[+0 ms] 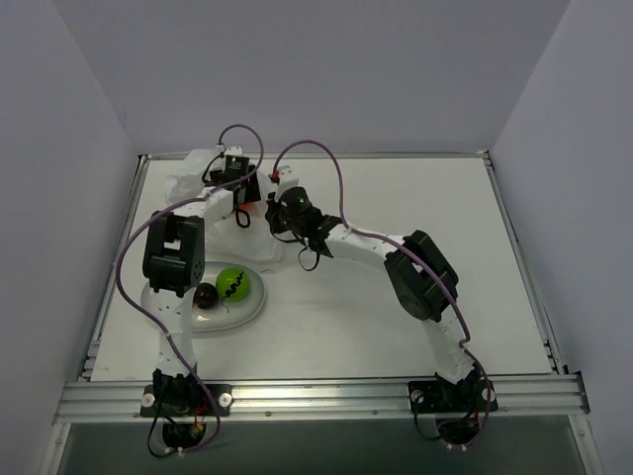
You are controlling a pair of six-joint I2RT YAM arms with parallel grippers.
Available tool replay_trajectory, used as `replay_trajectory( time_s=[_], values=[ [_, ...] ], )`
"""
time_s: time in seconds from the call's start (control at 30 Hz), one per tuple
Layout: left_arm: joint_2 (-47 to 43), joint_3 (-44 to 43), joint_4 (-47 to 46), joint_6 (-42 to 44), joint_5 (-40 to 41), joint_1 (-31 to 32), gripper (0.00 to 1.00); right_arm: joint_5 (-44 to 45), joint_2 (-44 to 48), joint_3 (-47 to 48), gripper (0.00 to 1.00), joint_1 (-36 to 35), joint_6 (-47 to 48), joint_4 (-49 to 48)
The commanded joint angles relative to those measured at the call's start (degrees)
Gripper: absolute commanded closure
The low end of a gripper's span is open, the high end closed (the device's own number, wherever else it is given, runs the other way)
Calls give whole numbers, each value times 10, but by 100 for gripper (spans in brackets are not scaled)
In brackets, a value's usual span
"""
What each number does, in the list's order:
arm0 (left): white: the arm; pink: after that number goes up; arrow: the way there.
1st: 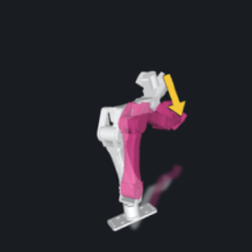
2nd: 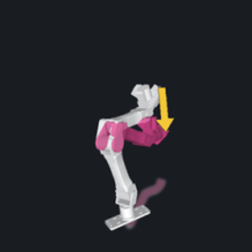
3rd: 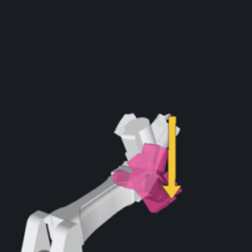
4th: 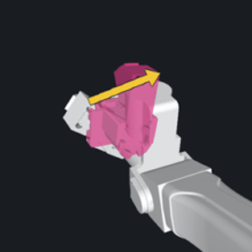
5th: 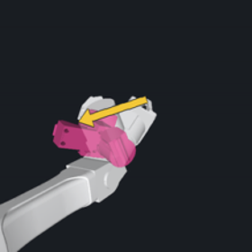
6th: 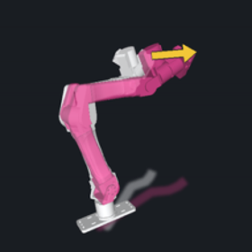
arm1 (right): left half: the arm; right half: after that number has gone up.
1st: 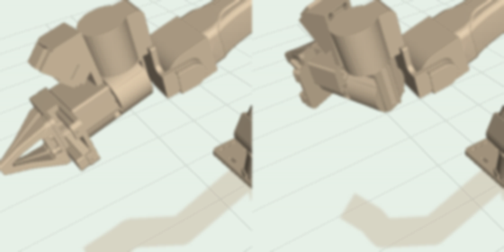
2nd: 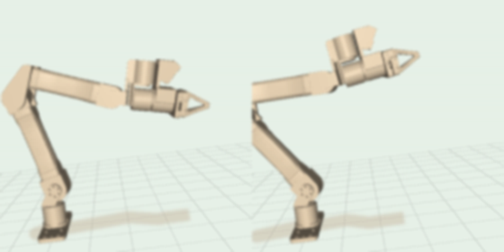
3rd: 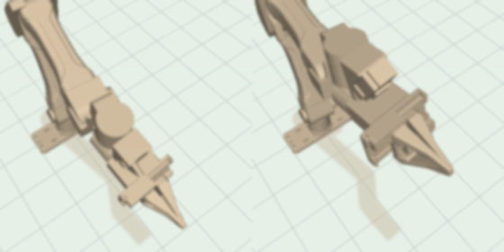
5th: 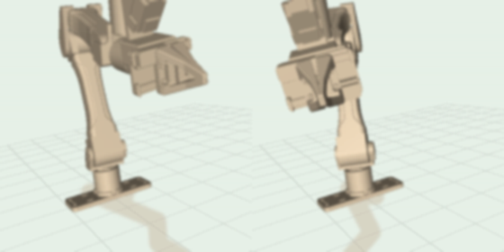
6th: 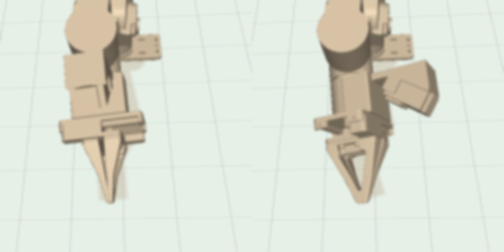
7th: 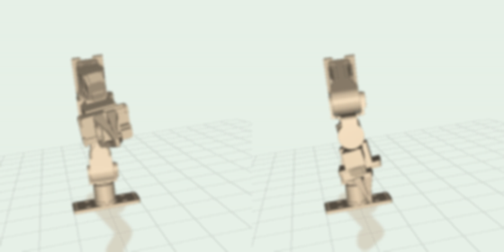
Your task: Take the fake fruits out of the plastic bag
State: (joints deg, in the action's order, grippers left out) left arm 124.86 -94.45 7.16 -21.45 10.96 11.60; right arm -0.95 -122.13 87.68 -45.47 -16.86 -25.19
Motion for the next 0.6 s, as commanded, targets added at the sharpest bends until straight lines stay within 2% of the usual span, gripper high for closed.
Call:
replay_trajectory(
  time_s=[0.0, 0.1, 0.33, 0.57],
  values=[
    [-41, 7, -50, 4, 10, -5, 55, -7, 37, -1, 100, -2, 4, -20],
    [-78, 13, -41, -3, -10, -4, 60, -7, 30, 6, 100, -1, 3, -20],
    [-187, 45, 41, -29, -83, -3, 60, -2, 8, 19, 100, 10, -17, -34],
    [-334, 172, 80, -68, -110, 3, 60, -8, -8, 40, 100, 16, -29, -35]
  ],
)
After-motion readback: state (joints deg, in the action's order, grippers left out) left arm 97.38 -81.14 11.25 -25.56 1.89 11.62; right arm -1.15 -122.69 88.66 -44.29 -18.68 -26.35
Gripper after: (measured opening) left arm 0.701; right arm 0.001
